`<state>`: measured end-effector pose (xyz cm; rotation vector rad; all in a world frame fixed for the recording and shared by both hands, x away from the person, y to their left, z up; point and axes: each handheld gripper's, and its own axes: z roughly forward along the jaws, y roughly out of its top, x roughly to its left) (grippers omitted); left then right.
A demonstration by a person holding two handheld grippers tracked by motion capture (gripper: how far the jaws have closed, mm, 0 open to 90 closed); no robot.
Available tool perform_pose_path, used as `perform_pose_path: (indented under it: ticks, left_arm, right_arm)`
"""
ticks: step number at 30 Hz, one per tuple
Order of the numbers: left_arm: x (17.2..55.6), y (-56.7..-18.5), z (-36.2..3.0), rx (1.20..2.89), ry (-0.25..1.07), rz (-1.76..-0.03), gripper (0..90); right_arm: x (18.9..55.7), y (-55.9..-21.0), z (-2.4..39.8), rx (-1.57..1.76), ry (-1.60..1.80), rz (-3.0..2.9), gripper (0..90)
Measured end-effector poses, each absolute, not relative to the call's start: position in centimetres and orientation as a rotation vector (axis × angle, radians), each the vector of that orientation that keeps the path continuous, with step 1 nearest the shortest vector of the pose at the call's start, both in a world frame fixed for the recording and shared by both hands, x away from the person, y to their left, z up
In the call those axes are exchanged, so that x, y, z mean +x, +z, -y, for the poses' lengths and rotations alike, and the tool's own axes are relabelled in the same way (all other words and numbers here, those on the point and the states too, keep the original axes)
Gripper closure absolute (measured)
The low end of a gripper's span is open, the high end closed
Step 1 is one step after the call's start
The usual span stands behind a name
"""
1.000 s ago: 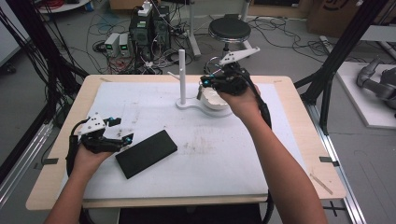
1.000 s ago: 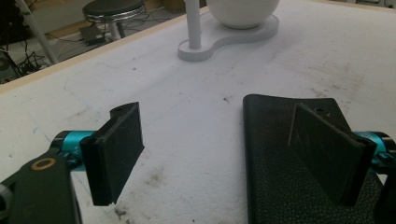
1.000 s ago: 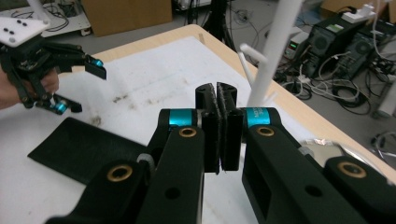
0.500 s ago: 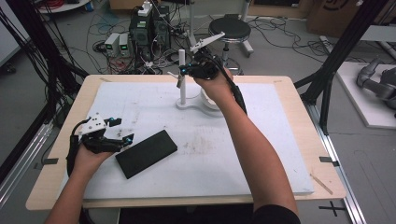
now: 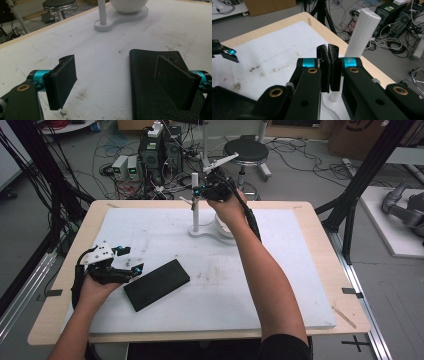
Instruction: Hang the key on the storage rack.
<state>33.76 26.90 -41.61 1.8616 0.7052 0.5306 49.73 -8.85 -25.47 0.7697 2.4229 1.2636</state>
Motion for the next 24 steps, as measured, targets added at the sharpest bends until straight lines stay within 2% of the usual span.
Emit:
perform_pose_path:
  ticks: [10,12,14,15,16,18,19,24]
  left_arm:
    - [33.7,-41.6,-26.9,1.866,0.531,-0.704,17.7]
    - [33.8,-41.6,-26.9,1.865,0.529,-0.706,17.7]
    - [33.8,-41.6,-26.9,1.864,0.528,-0.705,17.7]
    - [33.8,-41.6,-26.9,1.865,0.526,-0.704,17.7]
    - [33.8,-41.7,-26.9,1.867,0.524,-0.702,17.7]
    - [33.8,-41.7,-26.9,1.870,0.522,-0.701,17.7]
    - [33.8,-41.7,-26.9,1.872,0.521,-0.702,17.7]
    - [33.7,-41.8,-26.8,1.893,0.513,-0.695,17.7]
  right_arm:
    - [50.3,-25.8,9.2,0.815,1.256,-2.399,89.4]
    - [50.2,-25.8,9.4,0.831,1.279,-2.373,83.9]
    - [50.1,-25.7,9.6,0.840,1.289,-2.376,82.7]
    - [49.8,-25.5,10.0,0.845,1.306,-2.367,75.5]
    - [49.8,-25.5,10.0,0.845,1.306,-2.367,75.5]
    - [49.3,-25.5,10.4,0.847,1.334,-2.365,66.4]
    - [48.6,-25.5,10.9,0.849,1.332,-2.346,56.9]
    - [46.5,-25.5,11.9,0.842,1.338,-2.358,49.1]
